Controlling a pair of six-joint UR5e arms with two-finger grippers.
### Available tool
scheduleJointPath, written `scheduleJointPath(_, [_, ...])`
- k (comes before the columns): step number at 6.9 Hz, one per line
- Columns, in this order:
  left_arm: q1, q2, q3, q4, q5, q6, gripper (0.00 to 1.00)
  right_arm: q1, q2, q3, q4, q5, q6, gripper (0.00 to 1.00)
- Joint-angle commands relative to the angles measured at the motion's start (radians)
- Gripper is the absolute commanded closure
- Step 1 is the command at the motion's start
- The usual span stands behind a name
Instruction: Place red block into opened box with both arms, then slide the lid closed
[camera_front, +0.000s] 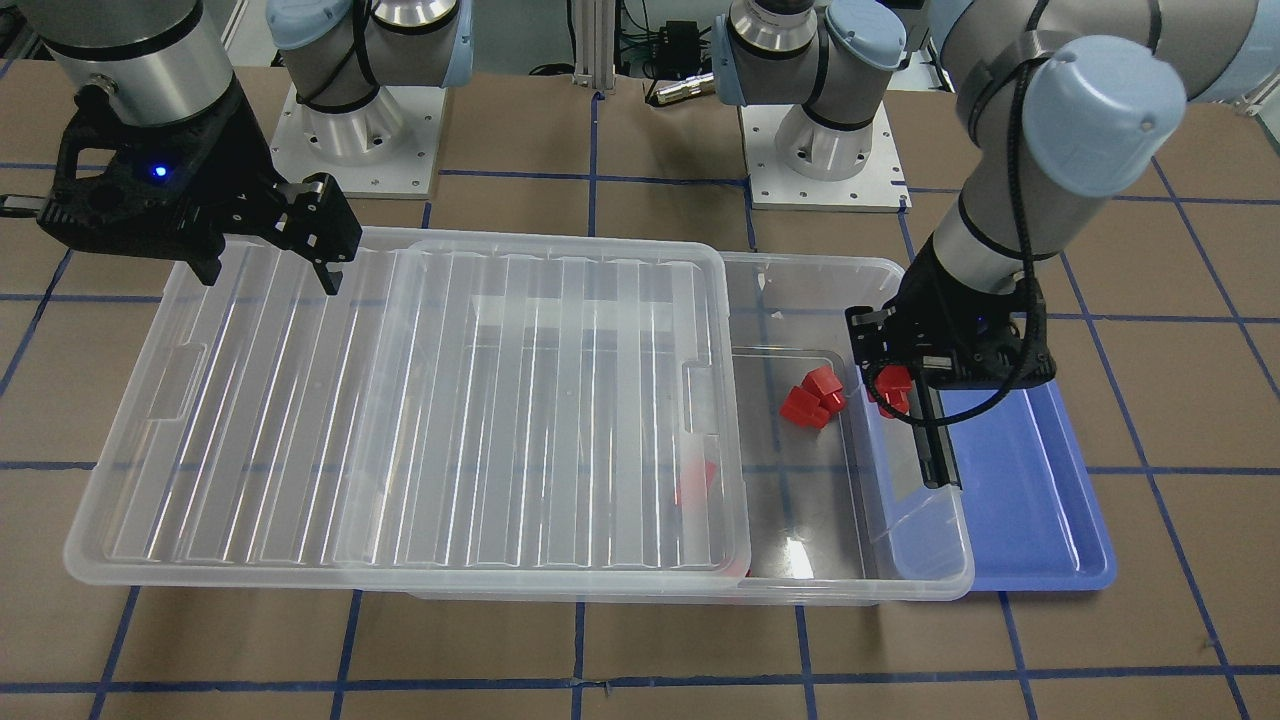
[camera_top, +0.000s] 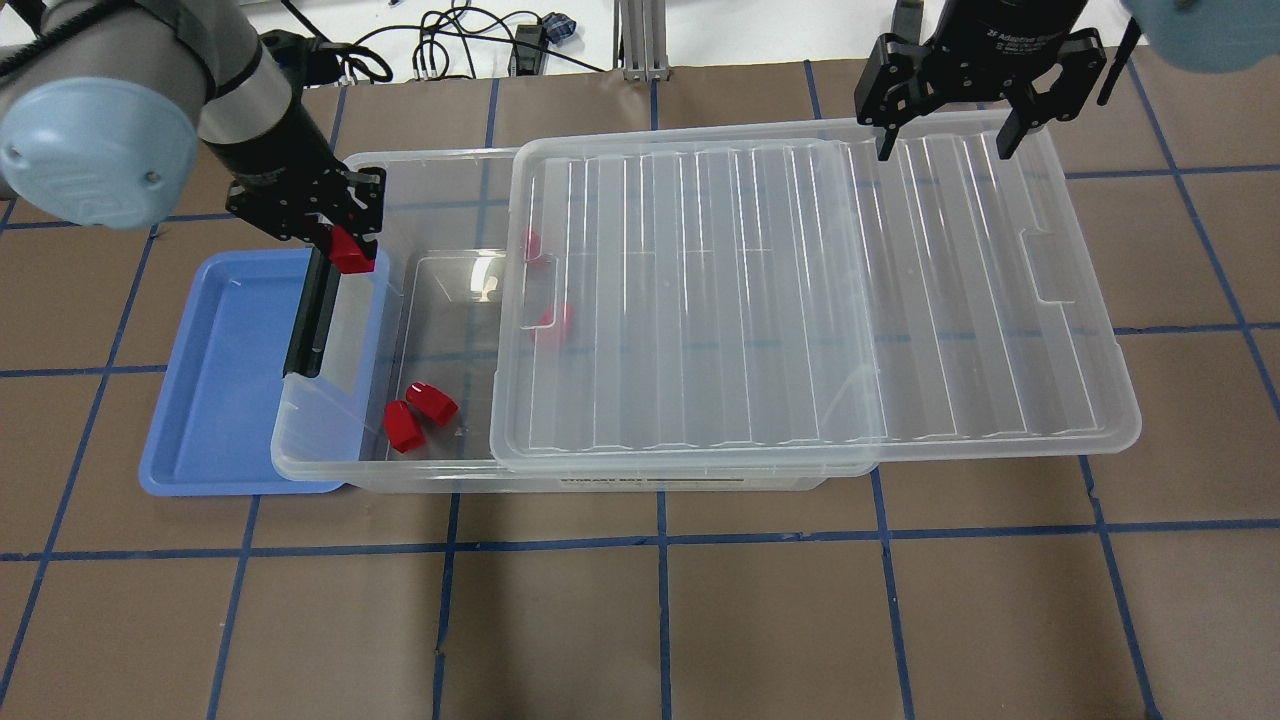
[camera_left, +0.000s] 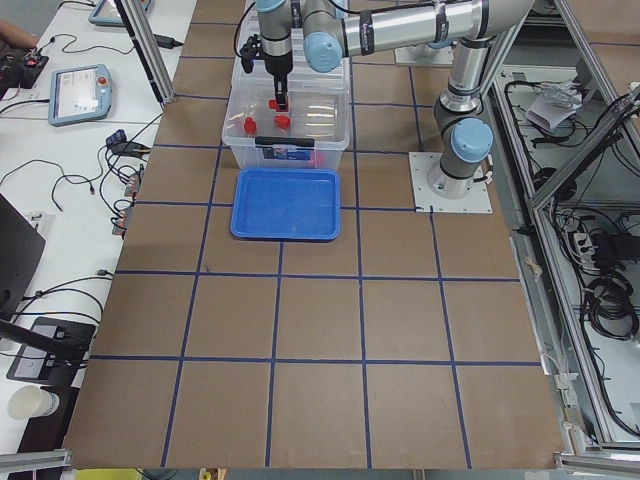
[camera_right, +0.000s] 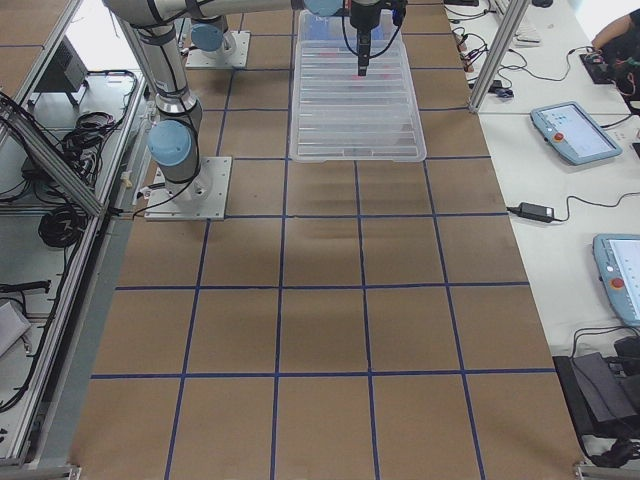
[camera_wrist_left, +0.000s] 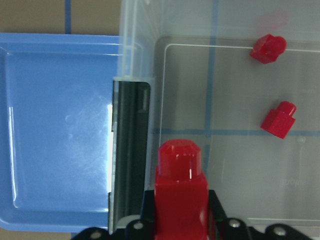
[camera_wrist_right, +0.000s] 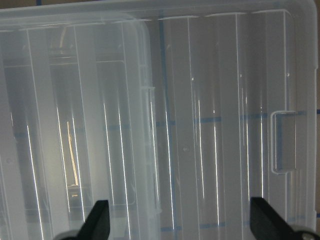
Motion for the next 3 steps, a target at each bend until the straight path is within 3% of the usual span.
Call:
scheduleJointPath(1, [-0.014,-0.008,-0.143,0.155,-0.002,-0.012,0.95,0.000,-0.001,0.000,0.000,0.001,0.000,0.00])
scheduleJointPath(3, [-0.013,-0.018,-0.264,0.335,-0.005,-0.010,0.94,0.000,-0.001,0.002,0.000,-0.004,0.000,0.00])
